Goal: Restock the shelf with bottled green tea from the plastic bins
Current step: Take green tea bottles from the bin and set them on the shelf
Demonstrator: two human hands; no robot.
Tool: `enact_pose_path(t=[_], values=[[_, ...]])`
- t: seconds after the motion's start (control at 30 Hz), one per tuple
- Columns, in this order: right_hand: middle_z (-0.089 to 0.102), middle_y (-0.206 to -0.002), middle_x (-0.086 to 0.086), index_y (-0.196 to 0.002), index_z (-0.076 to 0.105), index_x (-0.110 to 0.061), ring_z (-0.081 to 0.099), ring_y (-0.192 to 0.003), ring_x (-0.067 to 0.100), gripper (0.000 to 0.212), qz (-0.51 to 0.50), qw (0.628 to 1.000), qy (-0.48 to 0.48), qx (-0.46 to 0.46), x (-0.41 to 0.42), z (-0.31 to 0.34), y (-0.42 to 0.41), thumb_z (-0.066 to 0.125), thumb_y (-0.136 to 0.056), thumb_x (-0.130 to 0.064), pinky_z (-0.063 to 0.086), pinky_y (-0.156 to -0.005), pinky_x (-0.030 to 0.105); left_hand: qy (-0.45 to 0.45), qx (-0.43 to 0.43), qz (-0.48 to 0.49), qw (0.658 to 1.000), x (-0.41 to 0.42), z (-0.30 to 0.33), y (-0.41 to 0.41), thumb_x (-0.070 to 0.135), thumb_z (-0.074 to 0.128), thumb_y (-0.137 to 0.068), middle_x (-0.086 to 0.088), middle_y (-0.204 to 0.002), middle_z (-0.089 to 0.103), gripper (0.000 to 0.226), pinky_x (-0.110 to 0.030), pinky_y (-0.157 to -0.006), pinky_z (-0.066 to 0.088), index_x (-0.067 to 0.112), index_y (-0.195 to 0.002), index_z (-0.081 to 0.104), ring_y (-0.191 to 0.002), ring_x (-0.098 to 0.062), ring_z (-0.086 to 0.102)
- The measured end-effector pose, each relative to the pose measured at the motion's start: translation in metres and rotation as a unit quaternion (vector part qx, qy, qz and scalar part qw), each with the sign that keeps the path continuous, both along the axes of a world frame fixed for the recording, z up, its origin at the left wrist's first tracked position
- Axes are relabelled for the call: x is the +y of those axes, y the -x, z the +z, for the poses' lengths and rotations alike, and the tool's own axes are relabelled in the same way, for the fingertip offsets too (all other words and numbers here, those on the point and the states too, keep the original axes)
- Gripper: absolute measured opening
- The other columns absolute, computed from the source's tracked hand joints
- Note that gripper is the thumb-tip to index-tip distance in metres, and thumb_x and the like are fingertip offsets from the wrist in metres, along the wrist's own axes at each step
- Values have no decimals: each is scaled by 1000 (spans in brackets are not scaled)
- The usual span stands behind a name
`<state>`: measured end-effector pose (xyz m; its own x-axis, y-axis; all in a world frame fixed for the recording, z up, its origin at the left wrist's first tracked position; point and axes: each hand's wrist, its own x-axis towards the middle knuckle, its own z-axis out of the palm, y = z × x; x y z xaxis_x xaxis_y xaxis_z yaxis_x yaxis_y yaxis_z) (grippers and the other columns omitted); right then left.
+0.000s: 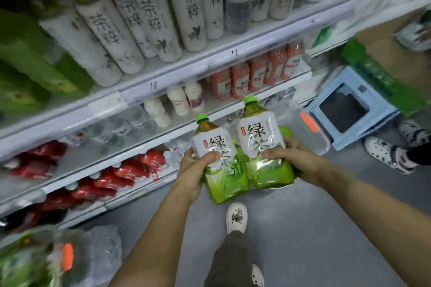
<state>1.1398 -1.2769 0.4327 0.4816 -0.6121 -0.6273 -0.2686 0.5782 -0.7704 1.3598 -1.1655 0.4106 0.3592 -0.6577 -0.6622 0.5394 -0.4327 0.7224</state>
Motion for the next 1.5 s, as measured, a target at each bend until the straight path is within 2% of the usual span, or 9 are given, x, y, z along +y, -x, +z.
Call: enact_pose_path(t=[0.13, 0.3, 0.43, 0.6, 0.8, 0.93, 1.17, 1.37, 1.5], values=[[76, -96, 9, -114, 64, -10, 74, -81, 22, 50, 42, 995, -20, -84, 52, 57, -21, 73, -66, 2, 59, -61, 32, 66, 34, 20, 997, 60, 60, -12, 13, 81, -52, -15, -100, 75, 85, -39, -71, 61, 2, -132, 57, -80, -27, 73], [77, -91, 8, -107, 66, -9, 74, -77, 19, 38, 80, 989, -5, -127, 108, 110, -71, 79, -71, -13, 59, -62, 30, 142, 35, 71, 987, 135, 128, -34, 19, 75, -75, -17, -101, 76, 59, -38, -64, 61, 3, -130, 60, -82, -27, 76], [74, -105, 14, -118, 66, -9, 74, -86, 26, 55, 109, 984, 10, -142, 156, 142, -126, 76, -67, -27, 60, -70, 37, 148, 6, 126, 981, 197, 165, -69, 27, 76, -72, -23, -109, 73, 66, -44, -68, 62, 4, -131, 59, -87, -33, 75], [74, -104, 16, -118, 66, -6, 73, -85, 26, 55, 168, 970, 49, -167, 231, 180, -212, 75, -67, -27, 59, -69, 35, 171, -51, 184, 967, 289, 205, -140, 30, 85, -69, -24, -111, 73, 74, -46, -73, 61, 3, -132, 58, -94, -38, 74], [75, -99, 15, -111, 68, -9, 74, -77, 25, 48, 201, 951, 78, -222, 357, 218, -320, 74, -67, -27, 60, -64, 35, 183, -111, 208, 954, 431, 258, -238, 31, 83, -68, -22, -107, 74, 73, -43, -67, 61, 5, -132, 59, -83, -33, 75], [74, -103, 17, -117, 65, -8, 73, -82, 28, 63, 221, 938, 100, -247, 438, 234, -389, 81, -62, -33, 59, -69, 39, 193, -149, 232, 942, 524, 287, -301, 29, 77, -69, -20, -96, 76, 70, -38, -58, 59, 1, -131, 59, -71, -30, 75], [73, -108, 17, -122, 61, -9, 72, -90, 33, 80, 247, 920, 128, -277, 533, 268, -485, 84, -52, -38, 58, -72, 41, 209, -182, 271, 922, 634, 323, -383, 30, 81, -72, -23, -106, 74, 69, -43, -65, 60, 4, -131, 59, -78, -33, 74], [73, -108, 16, -120, 64, -8, 71, -95, 35, 69, 272, 897, 165, -308, 576, 314, -562, 83, -59, -34, 58, -78, 45, 256, -207, 298, 896, 680, 353, -446, 30, 83, -72, -26, -116, 70, 70, -48, -75, 61, 4, -132, 60, -89, -37, 72], [74, -103, 17, -118, 65, -6, 72, -85, 30, 56, 274, 886, 174, -333, 595, 342, -609, 75, -67, -29, 58, -69, 40, 282, -221, 305, 882, 702, 374, -490, 32, 81, -70, -25, -112, 71, 71, -48, -74, 60, 3, -131, 60, -87, -37, 72]])
